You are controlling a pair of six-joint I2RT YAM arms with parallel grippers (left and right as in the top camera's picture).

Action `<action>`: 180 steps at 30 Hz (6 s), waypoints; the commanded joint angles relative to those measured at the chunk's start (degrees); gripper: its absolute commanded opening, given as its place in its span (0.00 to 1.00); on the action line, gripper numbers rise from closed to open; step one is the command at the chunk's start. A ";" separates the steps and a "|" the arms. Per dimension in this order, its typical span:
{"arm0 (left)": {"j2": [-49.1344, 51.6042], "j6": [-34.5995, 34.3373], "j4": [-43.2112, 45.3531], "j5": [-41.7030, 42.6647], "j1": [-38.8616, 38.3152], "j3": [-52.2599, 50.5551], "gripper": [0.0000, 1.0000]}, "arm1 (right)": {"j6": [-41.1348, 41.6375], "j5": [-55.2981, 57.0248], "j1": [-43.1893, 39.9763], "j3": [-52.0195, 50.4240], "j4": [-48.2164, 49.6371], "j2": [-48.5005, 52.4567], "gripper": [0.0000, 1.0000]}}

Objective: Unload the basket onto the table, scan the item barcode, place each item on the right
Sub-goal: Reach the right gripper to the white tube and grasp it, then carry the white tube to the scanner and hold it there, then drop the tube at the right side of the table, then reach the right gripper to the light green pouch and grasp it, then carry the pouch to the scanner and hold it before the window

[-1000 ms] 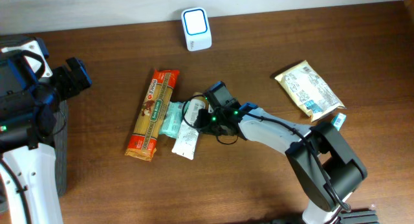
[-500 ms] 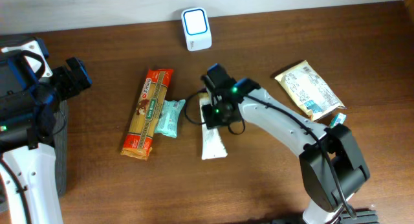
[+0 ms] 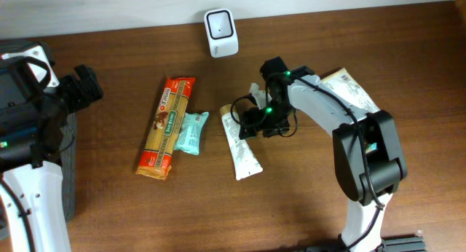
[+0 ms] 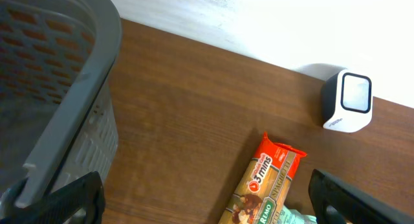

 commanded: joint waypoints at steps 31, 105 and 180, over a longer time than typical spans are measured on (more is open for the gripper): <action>-0.33 1.11 0.24 0.59 0.20 0.20 0.99 | -2.93 -10.47 1.64 -3.91 7.67 -40.74 0.04; -0.33 1.11 0.24 0.59 0.20 0.20 0.99 | 25.73 -0.72 15.98 7.89 23.63 11.21 0.63; -0.33 1.11 0.24 0.61 0.20 0.20 0.99 | -17.88 -18.88 0.74 12.68 -14.38 -12.85 0.04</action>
